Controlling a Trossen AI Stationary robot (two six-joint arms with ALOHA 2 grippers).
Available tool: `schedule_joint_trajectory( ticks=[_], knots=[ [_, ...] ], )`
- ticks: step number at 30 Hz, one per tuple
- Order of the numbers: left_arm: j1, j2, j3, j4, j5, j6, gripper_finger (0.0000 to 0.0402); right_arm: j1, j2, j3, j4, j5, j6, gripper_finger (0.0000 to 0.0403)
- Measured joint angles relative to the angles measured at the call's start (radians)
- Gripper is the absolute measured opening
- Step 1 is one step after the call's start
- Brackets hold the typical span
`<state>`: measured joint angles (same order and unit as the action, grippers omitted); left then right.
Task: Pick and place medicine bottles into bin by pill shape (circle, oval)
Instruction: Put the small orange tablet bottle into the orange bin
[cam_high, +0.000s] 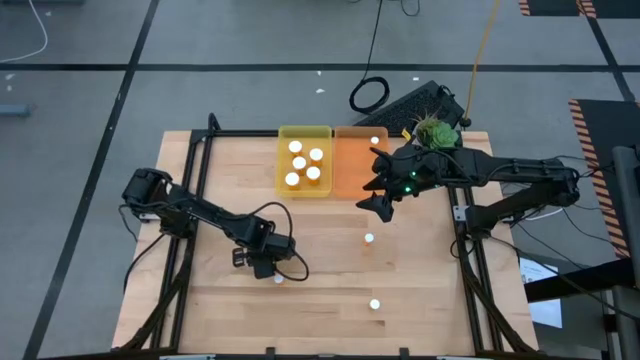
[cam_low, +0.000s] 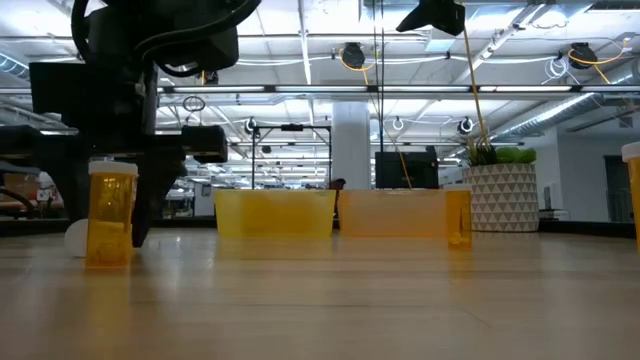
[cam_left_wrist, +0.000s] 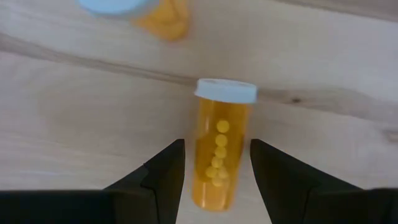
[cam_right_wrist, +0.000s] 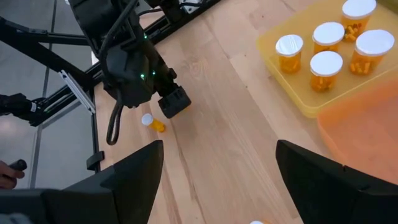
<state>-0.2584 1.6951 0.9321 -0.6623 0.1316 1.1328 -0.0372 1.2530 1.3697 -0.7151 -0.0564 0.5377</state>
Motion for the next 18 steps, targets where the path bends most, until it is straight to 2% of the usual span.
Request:
schedule_joint_trajectory(
  ticks=[11,18],
  knots=[
    [0.035,0.000,0.000,0.040,0.000,-0.073,0.0184,0.000,0.000,0.000,0.000,0.001,-0.003,0.0302],
    [0.076,0.000,0.000,0.039,0.026,-0.118,0.0129,0.000,0.000,0.001,0.000,0.001,-0.003,0.0302]
  ],
)
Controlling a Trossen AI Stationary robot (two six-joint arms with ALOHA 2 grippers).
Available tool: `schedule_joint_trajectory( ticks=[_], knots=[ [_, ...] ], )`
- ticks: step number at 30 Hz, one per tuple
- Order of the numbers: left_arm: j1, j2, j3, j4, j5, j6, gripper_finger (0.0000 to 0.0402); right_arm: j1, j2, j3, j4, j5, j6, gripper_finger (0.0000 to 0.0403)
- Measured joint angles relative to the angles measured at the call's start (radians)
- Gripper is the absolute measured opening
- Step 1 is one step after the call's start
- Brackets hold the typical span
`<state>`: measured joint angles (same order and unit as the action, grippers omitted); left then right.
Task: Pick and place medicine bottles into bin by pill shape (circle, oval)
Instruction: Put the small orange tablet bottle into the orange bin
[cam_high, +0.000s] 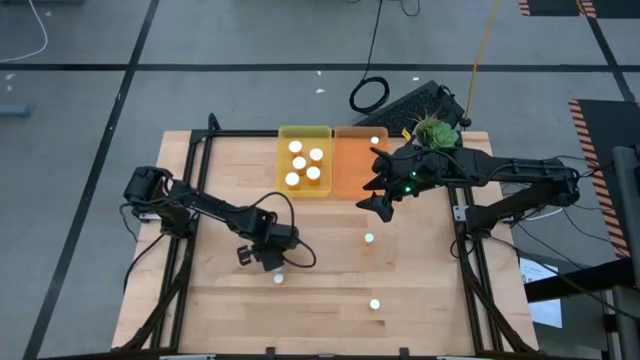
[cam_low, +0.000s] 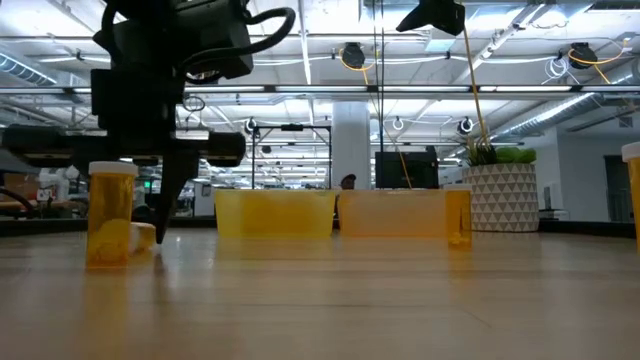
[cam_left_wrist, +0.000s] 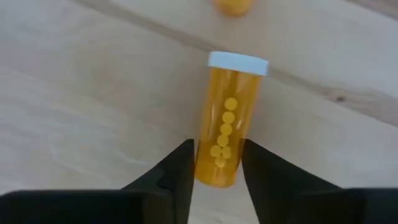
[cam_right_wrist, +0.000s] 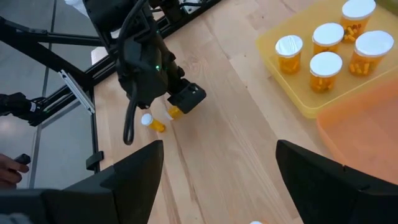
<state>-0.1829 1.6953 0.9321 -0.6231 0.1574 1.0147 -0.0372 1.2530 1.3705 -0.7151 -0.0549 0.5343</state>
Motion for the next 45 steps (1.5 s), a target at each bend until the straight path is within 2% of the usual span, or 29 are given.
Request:
schedule_joint_trajectory(
  ticks=[5,19,36,45],
  knots=[
    [0.010,0.000,0.000,0.000,0.002,-0.005,0.0110,0.000,0.000,0.000,0.000,0.000,0.000,0.0302],
    [0.026,0.000,0.000,0.065,0.018,-0.170,0.0117,0.000,0.000,0.000,0.000,0.001,0.000,0.0302],
    [0.050,-0.009,-0.001,0.212,0.018,-0.517,0.0117,-0.001,0.000,0.000,0.000,0.001,0.000,0.0302],
    [0.085,-0.079,0.005,0.333,0.018,-0.697,0.0118,-0.001,-0.003,0.001,0.000,-0.001,0.007,0.0302]
  ],
)
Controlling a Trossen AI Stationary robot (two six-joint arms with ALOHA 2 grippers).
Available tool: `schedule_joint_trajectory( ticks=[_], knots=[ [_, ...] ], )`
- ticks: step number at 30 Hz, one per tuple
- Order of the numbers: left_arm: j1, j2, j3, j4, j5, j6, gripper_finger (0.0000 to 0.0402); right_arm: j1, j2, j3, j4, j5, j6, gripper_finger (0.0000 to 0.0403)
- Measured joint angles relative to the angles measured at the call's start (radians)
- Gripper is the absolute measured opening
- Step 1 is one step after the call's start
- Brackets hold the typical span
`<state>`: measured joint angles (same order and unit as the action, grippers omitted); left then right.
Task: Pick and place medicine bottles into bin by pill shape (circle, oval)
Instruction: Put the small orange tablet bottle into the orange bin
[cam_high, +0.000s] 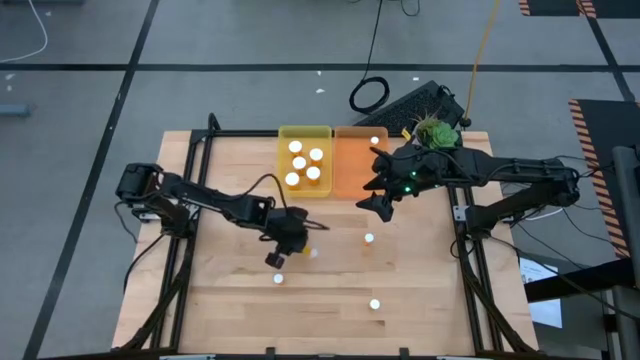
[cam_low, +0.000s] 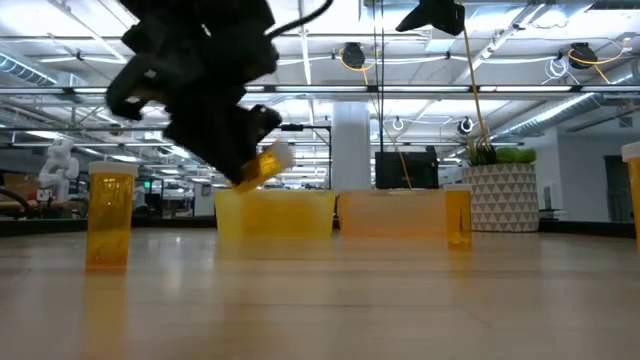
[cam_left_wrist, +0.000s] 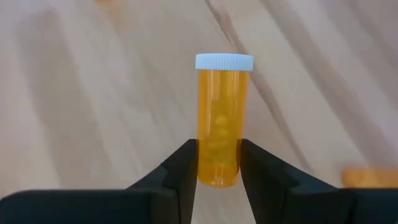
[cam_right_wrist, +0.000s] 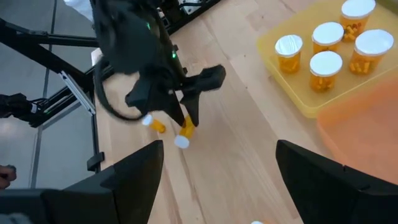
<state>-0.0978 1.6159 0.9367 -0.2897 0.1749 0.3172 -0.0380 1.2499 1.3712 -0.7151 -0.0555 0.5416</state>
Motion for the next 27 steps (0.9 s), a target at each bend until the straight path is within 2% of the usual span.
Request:
schedule_joint_trajectory(
  ticks=[5,10,21,27],
  knots=[
    [0.024,-0.077,0.000,0.087,-0.020,-0.139,0.0117,0.000,-0.043,0.000,0.013,0.010,-0.008,0.0302],
    [0.050,-0.144,0.000,0.230,-0.076,-0.251,0.0117,0.000,-0.098,0.000,0.023,0.076,-0.032,0.0302],
    [0.097,-0.162,0.000,0.640,-0.180,-0.459,0.0118,-0.001,-0.134,-0.002,0.139,0.112,-0.107,0.0302],
    [0.101,-0.162,0.000,0.813,-0.258,-0.507,0.0117,-0.001,-0.130,-0.078,0.292,0.107,-0.149,0.0302]
  ],
)
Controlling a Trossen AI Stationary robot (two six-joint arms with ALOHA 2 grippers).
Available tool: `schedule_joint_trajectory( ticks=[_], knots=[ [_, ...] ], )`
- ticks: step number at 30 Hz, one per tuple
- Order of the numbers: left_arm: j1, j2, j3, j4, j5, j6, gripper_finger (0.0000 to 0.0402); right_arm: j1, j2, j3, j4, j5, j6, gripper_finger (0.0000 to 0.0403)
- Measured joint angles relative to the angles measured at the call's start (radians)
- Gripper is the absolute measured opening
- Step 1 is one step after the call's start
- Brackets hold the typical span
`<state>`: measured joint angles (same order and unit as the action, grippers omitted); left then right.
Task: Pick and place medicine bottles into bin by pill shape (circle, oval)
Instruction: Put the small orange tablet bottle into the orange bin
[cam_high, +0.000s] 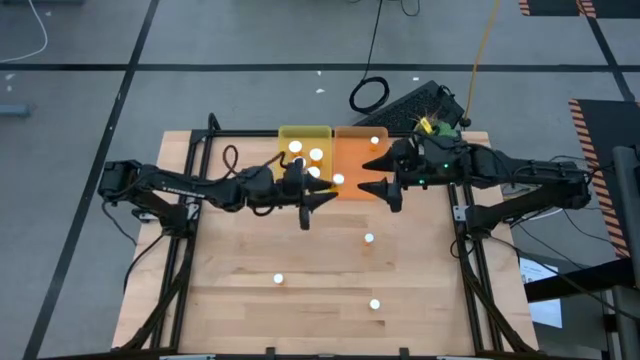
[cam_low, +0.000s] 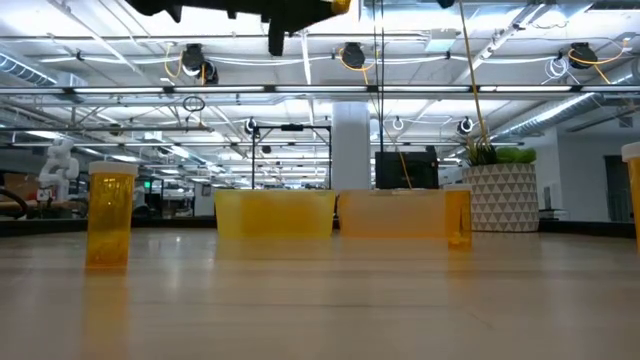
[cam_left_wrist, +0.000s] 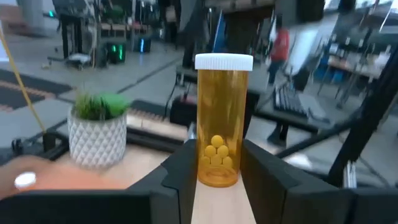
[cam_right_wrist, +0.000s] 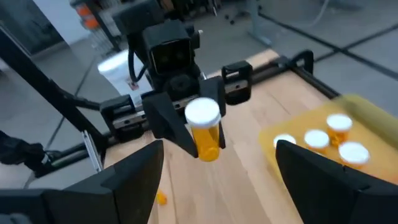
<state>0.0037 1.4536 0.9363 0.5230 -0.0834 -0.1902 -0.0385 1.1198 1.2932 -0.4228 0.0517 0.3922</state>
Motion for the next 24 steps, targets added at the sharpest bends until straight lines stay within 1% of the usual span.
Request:
schedule_joint_trajectory(
  ticks=[6,9,12,16,19,23,24],
  knots=[
    [0.004,0.000,0.000,0.077,-0.016,-0.019,0.0118,0.001,0.000,-0.132,0.269,-0.003,-0.012,0.0302],
    [0.004,0.000,0.000,0.081,-0.016,-0.020,0.0118,0.001,-0.001,-0.170,0.372,-0.016,0.003,0.0302],
    [0.004,0.000,0.000,0.082,-0.016,-0.019,0.0118,0.001,0.007,-0.186,0.410,-0.029,0.030,0.0302],
    [0.004,0.000,0.000,0.082,-0.016,-0.003,0.0118,0.001,0.029,-0.188,0.414,-0.029,0.031,0.0302],
    [0.004,0.000,0.000,0.083,-0.016,0.008,0.0118,0.001,0.046,-0.188,0.456,-0.030,0.025,0.0302],
    [0.004,0.000,0.000,0.081,-0.016,0.012,0.0118,0.001,0.046,-0.186,0.453,-0.030,0.063,0.0302],
    [0.004,0.000,0.000,0.080,-0.016,0.013,0.0117,0.001,0.046,-0.174,0.429,-0.031,0.083,0.0302]
  ],
)
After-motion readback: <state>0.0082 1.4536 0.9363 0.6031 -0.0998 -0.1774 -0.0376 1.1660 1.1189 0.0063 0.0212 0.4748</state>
